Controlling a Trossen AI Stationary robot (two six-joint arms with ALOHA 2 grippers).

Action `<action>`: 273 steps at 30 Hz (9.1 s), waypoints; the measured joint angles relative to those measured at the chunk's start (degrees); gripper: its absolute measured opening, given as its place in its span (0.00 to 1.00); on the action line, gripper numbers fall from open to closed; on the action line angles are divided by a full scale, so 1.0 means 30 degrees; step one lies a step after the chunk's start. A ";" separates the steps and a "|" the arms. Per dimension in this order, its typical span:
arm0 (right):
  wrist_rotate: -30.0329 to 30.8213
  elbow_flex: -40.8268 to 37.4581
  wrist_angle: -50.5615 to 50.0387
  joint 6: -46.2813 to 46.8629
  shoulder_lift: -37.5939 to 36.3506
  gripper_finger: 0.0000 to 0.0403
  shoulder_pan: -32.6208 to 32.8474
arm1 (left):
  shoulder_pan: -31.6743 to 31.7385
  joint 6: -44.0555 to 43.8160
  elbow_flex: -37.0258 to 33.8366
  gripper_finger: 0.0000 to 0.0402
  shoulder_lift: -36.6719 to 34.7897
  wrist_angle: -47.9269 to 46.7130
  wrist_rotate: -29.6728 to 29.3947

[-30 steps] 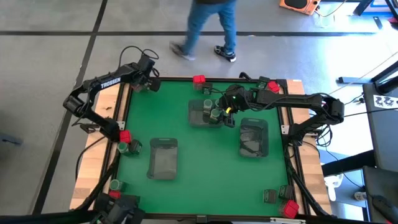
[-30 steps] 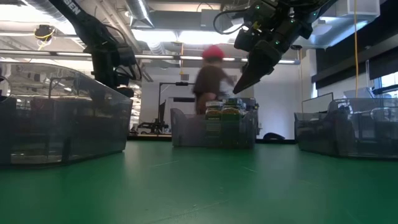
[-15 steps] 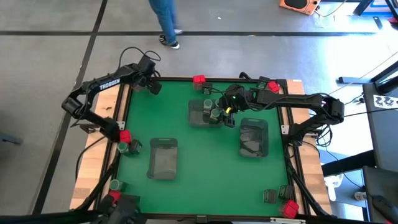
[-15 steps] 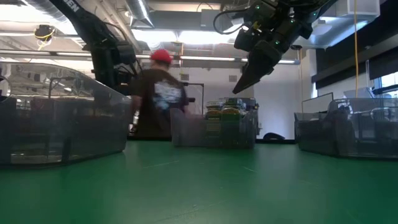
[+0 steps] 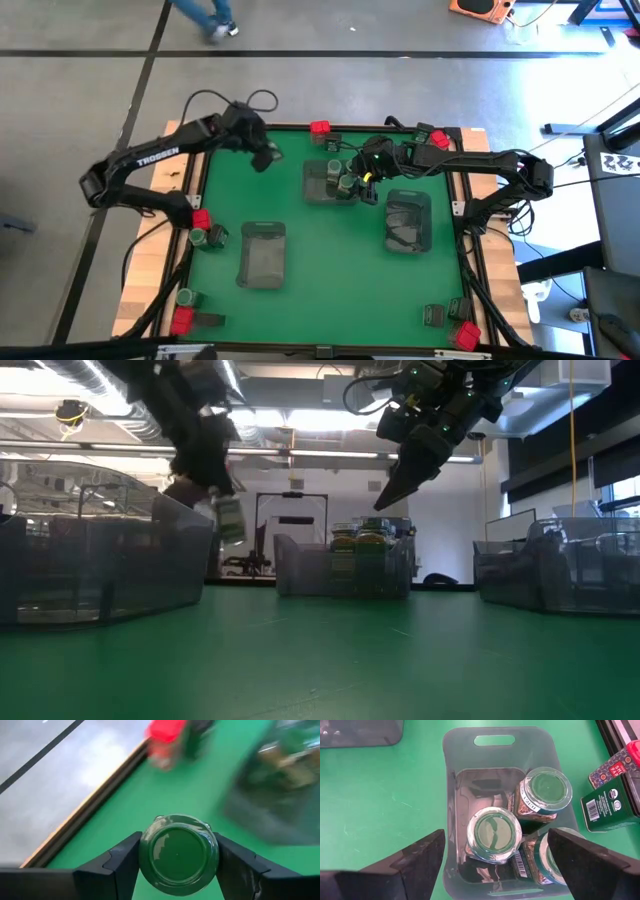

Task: Sort spices by type
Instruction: Put the green seasoning bottle into the top black bin, then put the black seasoning can into the left black bin

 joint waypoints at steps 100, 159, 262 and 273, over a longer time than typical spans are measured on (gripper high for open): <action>-0.0007 0.0000 0.0295 0.0066 0.0000 0.87 0.0007 | -1.3398 -1.9671 0.1413 0.68 -0.1333 -1.4668 -0.0428; -0.0015 0.0000 0.0426 0.0058 0.0014 0.87 0.0007 | -1.7031 -2.5085 -0.3621 0.40 -0.0476 -1.1932 0.0175; -0.0015 0.0000 0.0553 0.0073 0.0015 0.87 0.0007 | -1.6608 -0.8744 0.3612 0.60 0.6233 -1.0628 -0.2032; -0.0015 0.0000 0.0937 0.0073 0.0022 0.87 0.0007 | -1.7196 -0.9427 0.3890 0.61 0.2704 -1.0664 -0.2643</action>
